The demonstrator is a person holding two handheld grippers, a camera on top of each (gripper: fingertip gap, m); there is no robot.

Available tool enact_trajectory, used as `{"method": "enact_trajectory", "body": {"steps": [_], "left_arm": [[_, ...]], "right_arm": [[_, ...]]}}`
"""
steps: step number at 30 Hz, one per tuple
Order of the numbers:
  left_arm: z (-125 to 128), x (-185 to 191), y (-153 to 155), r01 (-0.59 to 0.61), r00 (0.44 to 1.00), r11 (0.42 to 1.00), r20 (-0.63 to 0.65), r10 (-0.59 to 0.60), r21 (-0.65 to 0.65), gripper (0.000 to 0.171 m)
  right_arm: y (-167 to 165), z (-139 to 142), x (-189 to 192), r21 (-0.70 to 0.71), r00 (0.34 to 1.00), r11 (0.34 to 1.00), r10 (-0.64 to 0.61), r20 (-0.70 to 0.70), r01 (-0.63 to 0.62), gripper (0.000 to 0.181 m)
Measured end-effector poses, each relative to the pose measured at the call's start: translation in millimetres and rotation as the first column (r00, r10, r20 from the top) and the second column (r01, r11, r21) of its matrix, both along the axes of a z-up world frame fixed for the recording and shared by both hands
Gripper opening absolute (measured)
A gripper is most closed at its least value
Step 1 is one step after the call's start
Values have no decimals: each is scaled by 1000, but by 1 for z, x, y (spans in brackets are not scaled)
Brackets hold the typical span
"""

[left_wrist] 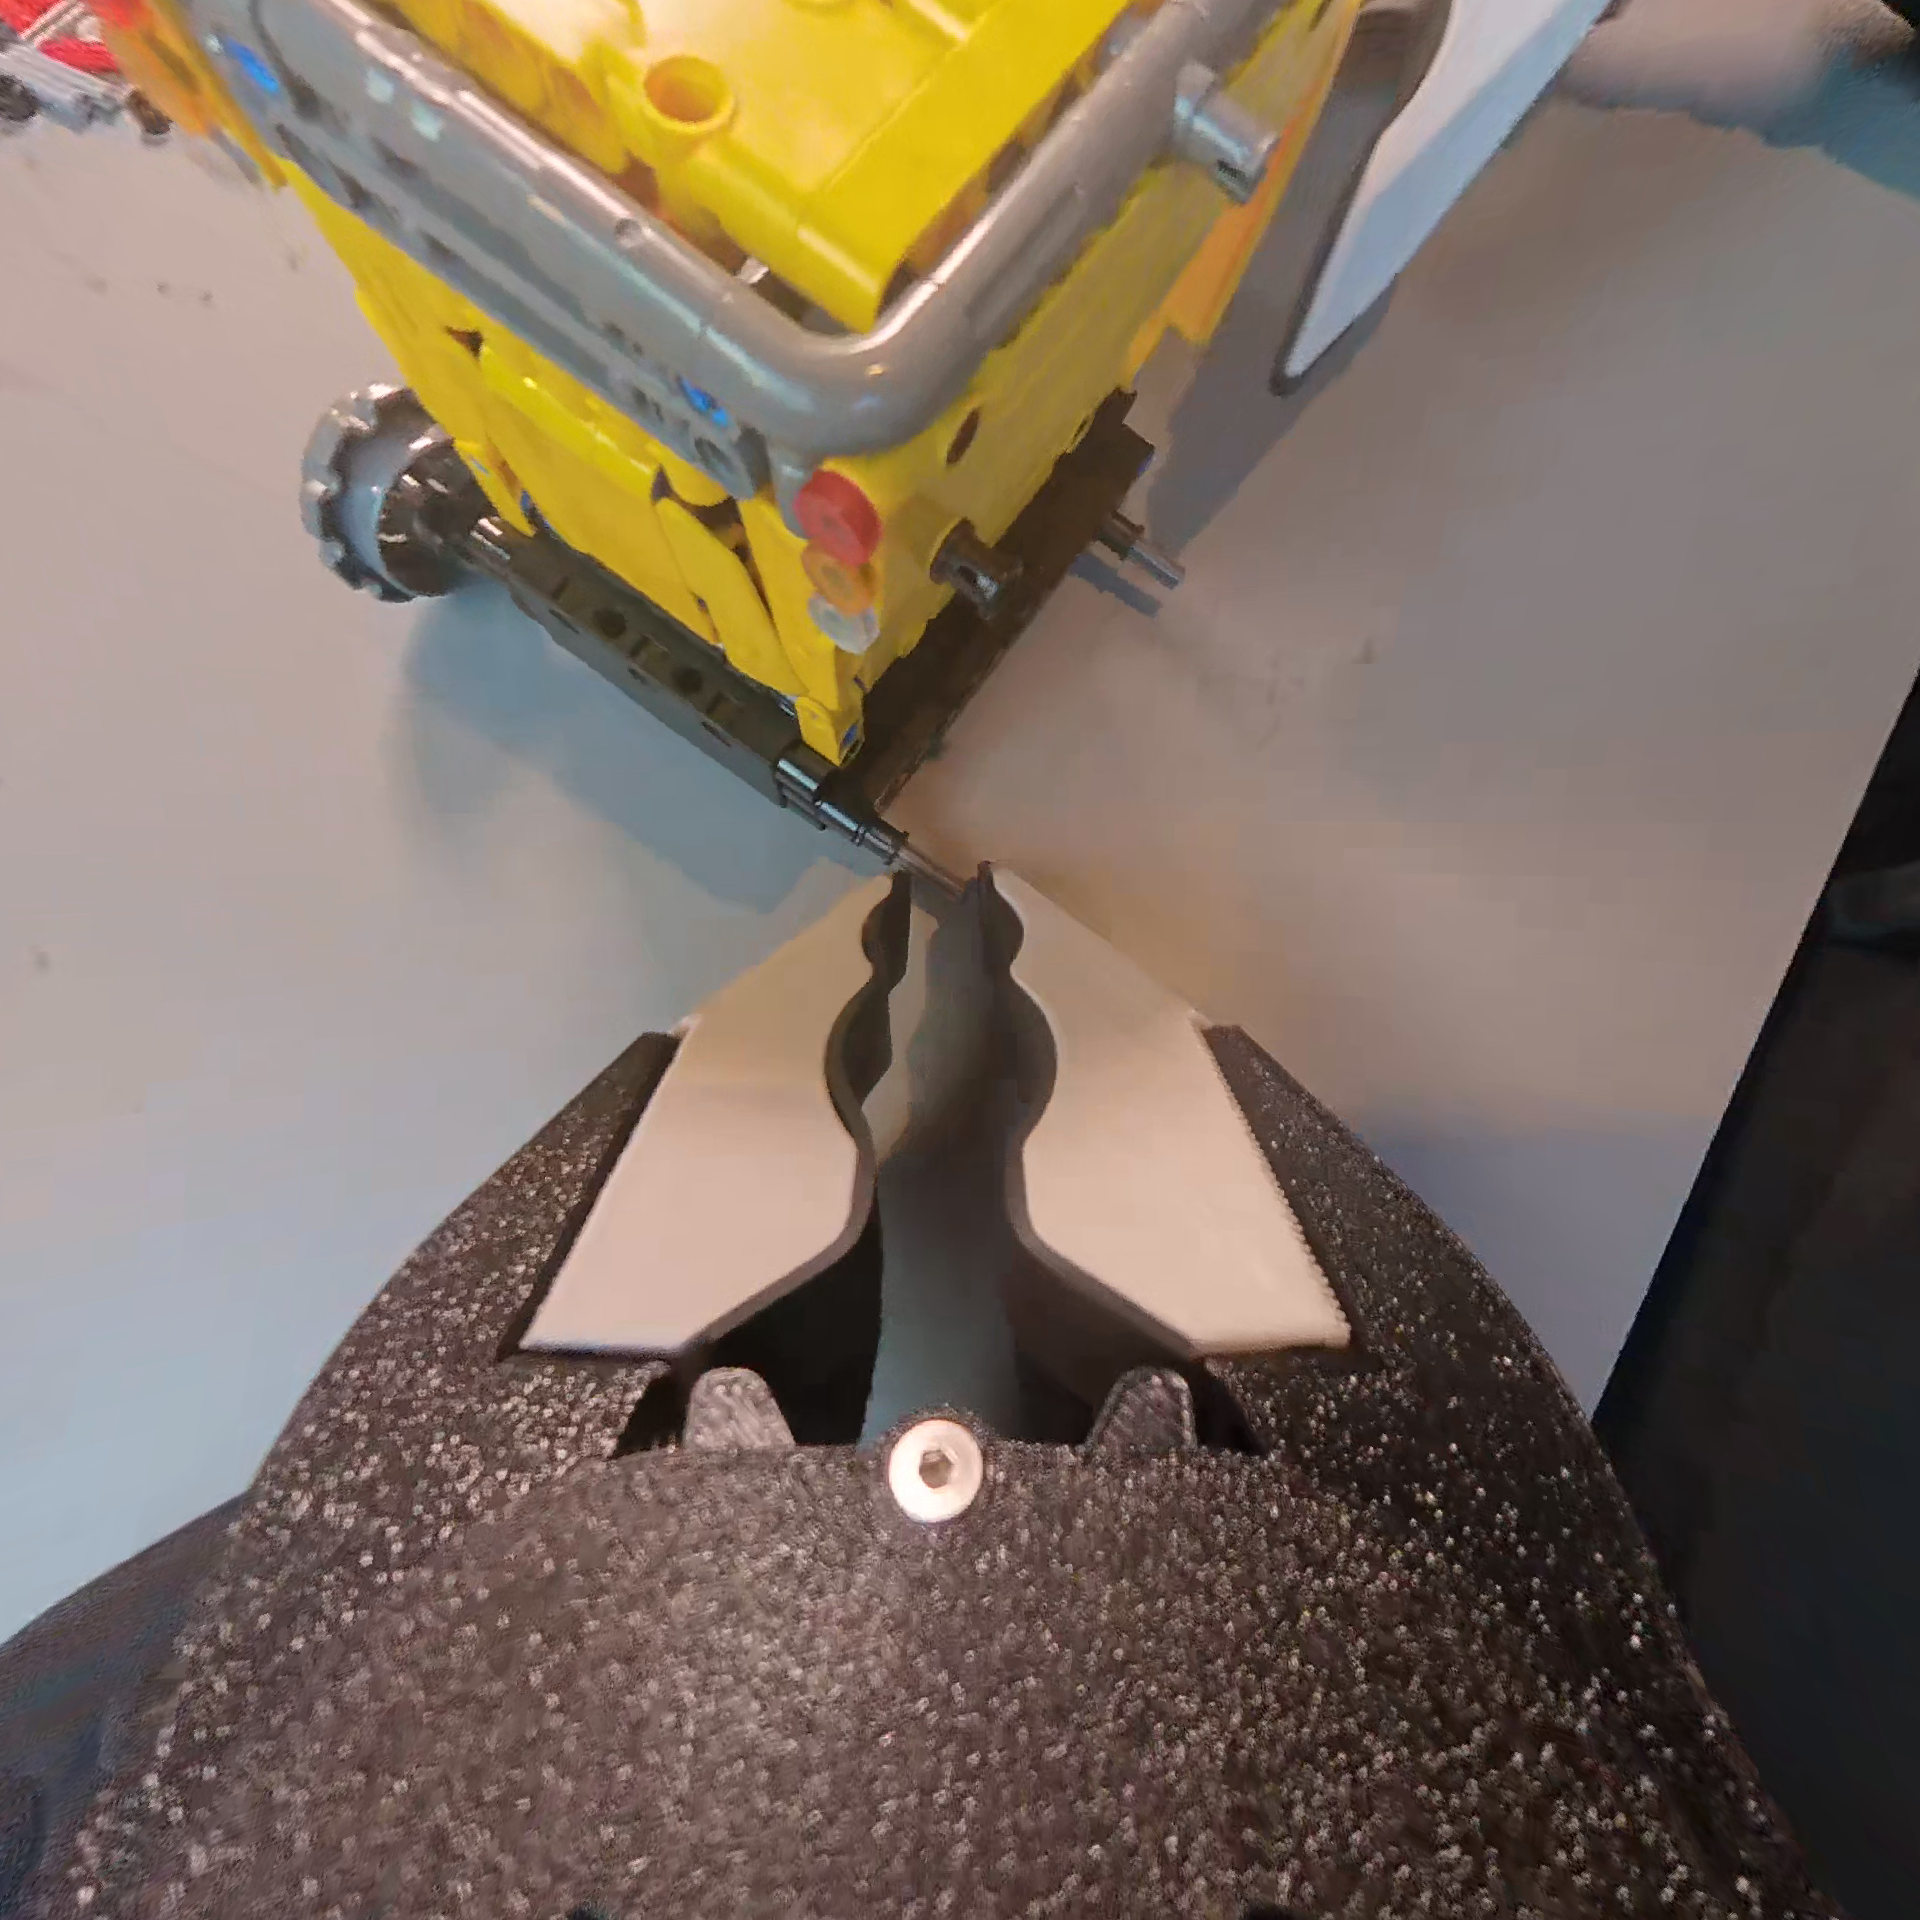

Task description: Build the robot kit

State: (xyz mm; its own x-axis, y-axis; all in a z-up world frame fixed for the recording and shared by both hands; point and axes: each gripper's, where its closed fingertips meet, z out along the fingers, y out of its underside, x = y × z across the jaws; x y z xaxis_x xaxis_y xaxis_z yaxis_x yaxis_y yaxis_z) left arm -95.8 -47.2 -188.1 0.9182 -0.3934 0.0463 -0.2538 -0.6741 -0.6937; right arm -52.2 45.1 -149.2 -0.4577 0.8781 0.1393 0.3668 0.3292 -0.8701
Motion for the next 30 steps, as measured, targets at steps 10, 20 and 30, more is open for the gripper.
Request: {"method": "enact_trajectory", "body": {"steps": [10,20,30], "left_arm": [[-2,-2,1,-55,998,998,-23,55,-6,8],[-2,0,-2,-46,999,999,-21,46,-2,5],[44,-5,-8,31,993,990,113,-47,139,28]], "right_arm": [[-7,0,-28,21,1000,1000,20,3,-20,109],[-4,0,-26,-6,1000,1000,-12,-5,12,105],[-2,1,-7,15,998,998,57,-22,-57,109]]}}
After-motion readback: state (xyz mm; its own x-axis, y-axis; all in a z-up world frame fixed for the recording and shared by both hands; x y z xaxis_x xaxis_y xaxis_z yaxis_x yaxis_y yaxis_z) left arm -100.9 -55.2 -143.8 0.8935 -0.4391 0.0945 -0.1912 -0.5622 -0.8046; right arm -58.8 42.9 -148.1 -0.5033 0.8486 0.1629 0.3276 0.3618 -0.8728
